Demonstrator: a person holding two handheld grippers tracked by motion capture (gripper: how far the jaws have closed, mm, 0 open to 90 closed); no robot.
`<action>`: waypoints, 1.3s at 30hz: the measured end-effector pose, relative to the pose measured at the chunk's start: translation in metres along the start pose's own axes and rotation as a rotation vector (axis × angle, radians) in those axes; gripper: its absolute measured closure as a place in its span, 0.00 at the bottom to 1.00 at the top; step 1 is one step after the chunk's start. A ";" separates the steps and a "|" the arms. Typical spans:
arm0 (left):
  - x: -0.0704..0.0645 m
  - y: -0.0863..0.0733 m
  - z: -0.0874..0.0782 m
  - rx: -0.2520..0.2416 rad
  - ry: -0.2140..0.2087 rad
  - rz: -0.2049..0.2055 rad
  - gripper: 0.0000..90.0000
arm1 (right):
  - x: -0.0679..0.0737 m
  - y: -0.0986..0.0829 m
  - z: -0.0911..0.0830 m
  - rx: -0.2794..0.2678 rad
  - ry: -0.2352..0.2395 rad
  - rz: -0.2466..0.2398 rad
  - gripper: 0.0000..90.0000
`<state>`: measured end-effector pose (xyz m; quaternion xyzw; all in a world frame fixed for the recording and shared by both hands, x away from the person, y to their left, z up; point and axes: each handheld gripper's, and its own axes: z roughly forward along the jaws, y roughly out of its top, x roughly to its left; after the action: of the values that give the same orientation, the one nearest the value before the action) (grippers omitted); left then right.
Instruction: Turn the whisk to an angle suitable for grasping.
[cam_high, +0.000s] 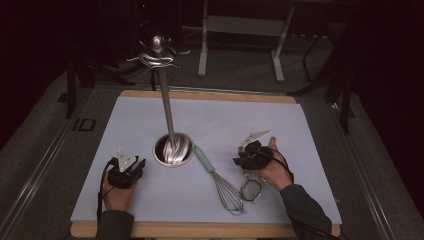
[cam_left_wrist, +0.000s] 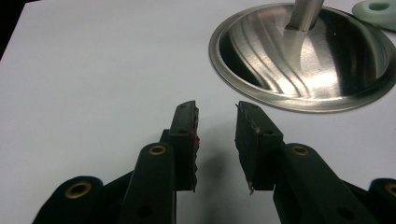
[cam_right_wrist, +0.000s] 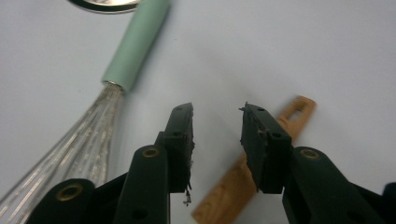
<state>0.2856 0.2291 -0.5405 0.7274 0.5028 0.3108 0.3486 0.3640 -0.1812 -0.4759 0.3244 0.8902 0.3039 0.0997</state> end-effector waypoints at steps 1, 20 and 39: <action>0.000 0.000 0.000 0.000 -0.001 0.000 0.77 | 0.001 0.001 0.001 0.002 0.004 -0.005 0.70; 0.000 0.000 0.000 -0.005 0.002 -0.008 0.75 | 0.021 0.018 0.019 0.035 0.079 0.007 0.71; 0.001 0.000 0.000 -0.010 0.001 -0.013 0.74 | 0.042 0.032 0.041 0.072 0.147 0.003 0.68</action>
<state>0.2853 0.2299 -0.5405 0.7222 0.5063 0.3113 0.3539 0.3637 -0.1161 -0.4883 0.3060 0.9050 0.2948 0.0218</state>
